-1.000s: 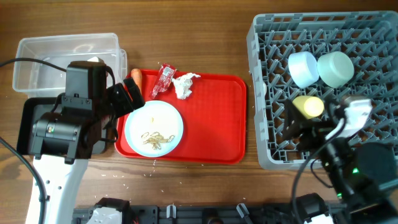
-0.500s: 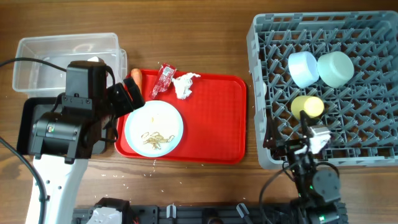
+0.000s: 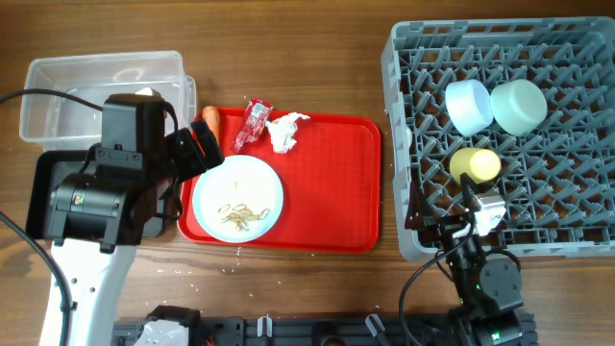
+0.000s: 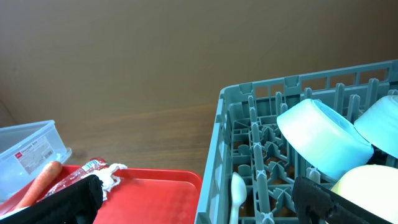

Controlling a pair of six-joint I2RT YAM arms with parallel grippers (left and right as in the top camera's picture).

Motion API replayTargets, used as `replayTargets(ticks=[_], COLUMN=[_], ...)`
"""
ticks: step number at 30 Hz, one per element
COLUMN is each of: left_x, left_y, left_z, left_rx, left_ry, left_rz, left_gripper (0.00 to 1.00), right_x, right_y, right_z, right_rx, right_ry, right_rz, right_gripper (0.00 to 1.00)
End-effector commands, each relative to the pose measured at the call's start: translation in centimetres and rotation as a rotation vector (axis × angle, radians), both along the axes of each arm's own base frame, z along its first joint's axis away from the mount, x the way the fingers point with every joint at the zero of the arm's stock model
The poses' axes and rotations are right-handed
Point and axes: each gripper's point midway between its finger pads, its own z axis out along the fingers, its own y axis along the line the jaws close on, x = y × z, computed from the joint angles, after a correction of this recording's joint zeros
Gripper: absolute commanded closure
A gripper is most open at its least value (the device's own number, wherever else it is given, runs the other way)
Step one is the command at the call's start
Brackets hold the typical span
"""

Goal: Sort waste into correct bins and load items into the dishwasher rack
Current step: 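Grasp the white tissue on the red tray with the left gripper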

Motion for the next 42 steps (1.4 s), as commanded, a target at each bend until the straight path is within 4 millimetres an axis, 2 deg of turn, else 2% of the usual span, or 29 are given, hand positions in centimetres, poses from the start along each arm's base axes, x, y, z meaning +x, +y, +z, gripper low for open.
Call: replayTargets(ticks=[1, 9, 12, 13, 14, 16, 18, 20, 21, 25, 29, 31, 34, 36, 37, 38, 40, 42], left_x=[0.2, 1.9, 3.7, 4.3, 5.1, 6.1, 7.4, 8.4, 8.9, 11.3, 12.7, 13.1, 13.3, 13.2, 13.1, 13.1, 13.1, 13.1], left_y=[0.4, -0.1, -3.2, -4.1, -5.3, -7.0, -9.0, -10.8, -11.6, -14.6, -14.4, -14.7, -15.0, -15.8, -16.2, -16.4, -16.1, -14.9], left_z=[0.5, 1.9, 3.0, 2.7, 1.3, -2.0, -7.7, -11.6, -12.9, -17.4, -20.9, -22.3, -22.2, -21.2, -20.2, -18.8, -13.6, -9.2], left_rx=[0.008, -0.023, -0.151, -0.153, -0.127, -0.08, -0.005, 0.006, 0.007, 0.018, 0.075, 0.072, 0.053, 0.01, -0.01, -0.024, -0.047, -0.055], left_ry=[-0.017, -0.104, -0.172, -0.17, -0.137, -0.044, 0.098, 0.172, 0.183, 0.176, 0.19, 0.193, 0.186, 0.18, 0.178, 0.173, 0.14, 0.097], left_rz=[0.019, 0.019, -0.088, -0.134, -0.192, -0.254, -0.285, -0.309, -0.321, -0.365, -0.341, -0.342, -0.339, -0.363, -0.374, -0.381, -0.353, -0.314], left_gripper=[0.0, 0.0, 0.0, 0.0, 0.0, 0.15, 0.29, 0.35, 0.38, 0.38, 0.39, 0.42, 0.6, 0.89, 0.96, 0.96, 0.96, 0.96], right_x=[0.0, 0.0, 0.0, 0.0, 0.0, 0.0, 0.0, 0.0, 0.0, 0.0, 0.0, 0.0, 0.0, 0.0, 0.0, 0.0, 0.0, 0.0], right_y=[-0.1, -0.1, -0.1, -0.1, -0.1, -0.1, -0.1, -0.1, -0.1, -0.1, -0.1, -0.1, -0.1, -0.1, -0.1, -0.1, -0.1, -0.1], right_z=[0.3, 0.3, 0.3, 0.3, 0.3, 0.3, 0.3, 0.3, 0.3, 0.3, 0.3, 0.3, 0.3, 0.3, 0.3, 0.3, 0.3, 0.3], right_rx=[-0.013, -0.014, -0.013, -0.013, -0.014, -0.014, -0.013, -0.014, -0.014, -0.014, -0.014, -0.014, -0.014, -0.014, -0.014, -0.014, -0.014, -0.013], right_ry=[-0.015, -0.015, -0.015, -0.015, -0.015, -0.015, -0.015, -0.015, -0.015, -0.015, -0.015, -0.015, -0.015, -0.015, -0.015, -0.015, -0.015, -0.015], right_rz=[-0.005, -0.005, -0.005, -0.005, -0.005, -0.005, -0.005, -0.005, -0.005, -0.005, -0.005, -0.005, -0.005, -0.005, -0.005, -0.005, -0.005, -0.005], right_gripper=[0.0, 0.0, 0.0, 0.0, 0.0, 0.0, 0.0, 0.0, 0.0, 0.0, 0.0, 0.0, 0.0, 0.0, 0.0, 0.0, 0.0, 0.0])
